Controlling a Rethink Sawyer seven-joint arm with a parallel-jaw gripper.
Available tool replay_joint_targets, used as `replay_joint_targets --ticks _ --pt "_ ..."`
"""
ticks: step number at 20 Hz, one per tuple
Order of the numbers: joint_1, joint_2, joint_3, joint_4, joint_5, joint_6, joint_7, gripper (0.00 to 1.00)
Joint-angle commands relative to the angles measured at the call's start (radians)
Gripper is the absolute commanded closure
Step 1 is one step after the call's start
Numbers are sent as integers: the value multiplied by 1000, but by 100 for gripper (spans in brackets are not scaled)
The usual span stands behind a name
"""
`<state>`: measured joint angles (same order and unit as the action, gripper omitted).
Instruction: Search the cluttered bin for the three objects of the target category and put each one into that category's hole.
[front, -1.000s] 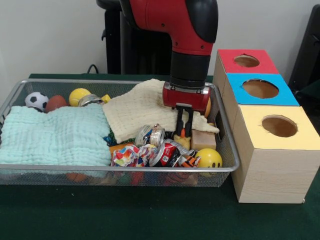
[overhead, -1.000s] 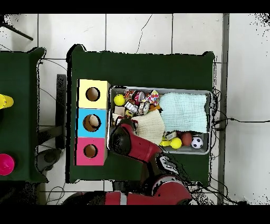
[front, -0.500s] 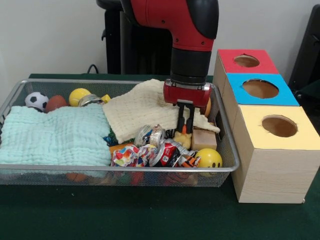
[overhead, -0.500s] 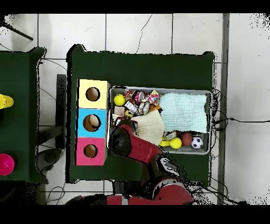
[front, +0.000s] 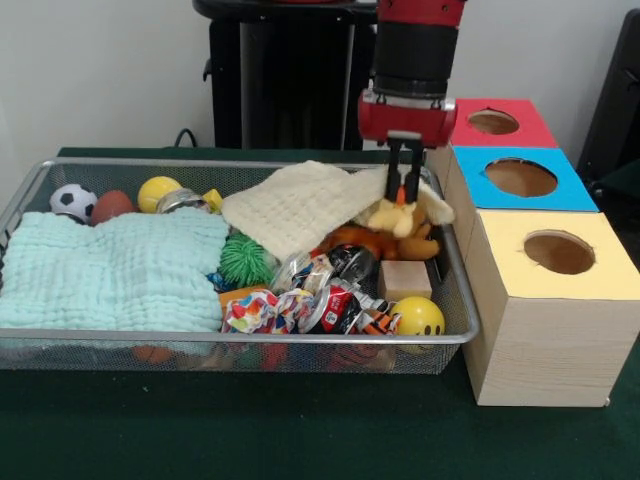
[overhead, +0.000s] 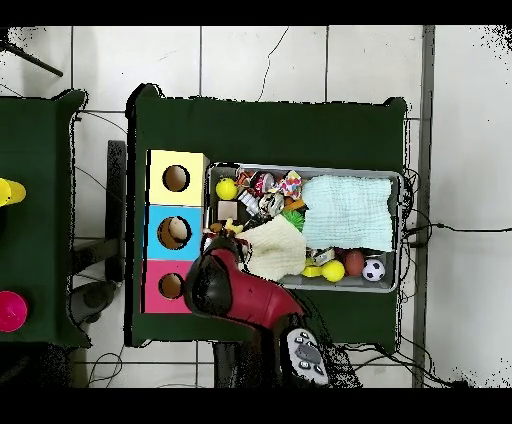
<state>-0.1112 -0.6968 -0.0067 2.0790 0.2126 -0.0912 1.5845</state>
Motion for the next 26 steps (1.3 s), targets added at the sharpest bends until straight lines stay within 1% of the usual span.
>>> replay_joint_targets --ticks 1,2,5,9,17,24,26 --pt "-7 -167 28 76 15 199 195 100" --pt "2 -176 15 71 14 211 191 100" --pt "-3 -211 19 77 14 246 190 100" --pt "-4 -233 22 85 11 265 188 100" --pt "-26 -246 52 100 3 245 179 100" --pt "-88 -210 110 121 -36 158 166 100" --pt "-101 -173 107 112 -68 104 156 100"
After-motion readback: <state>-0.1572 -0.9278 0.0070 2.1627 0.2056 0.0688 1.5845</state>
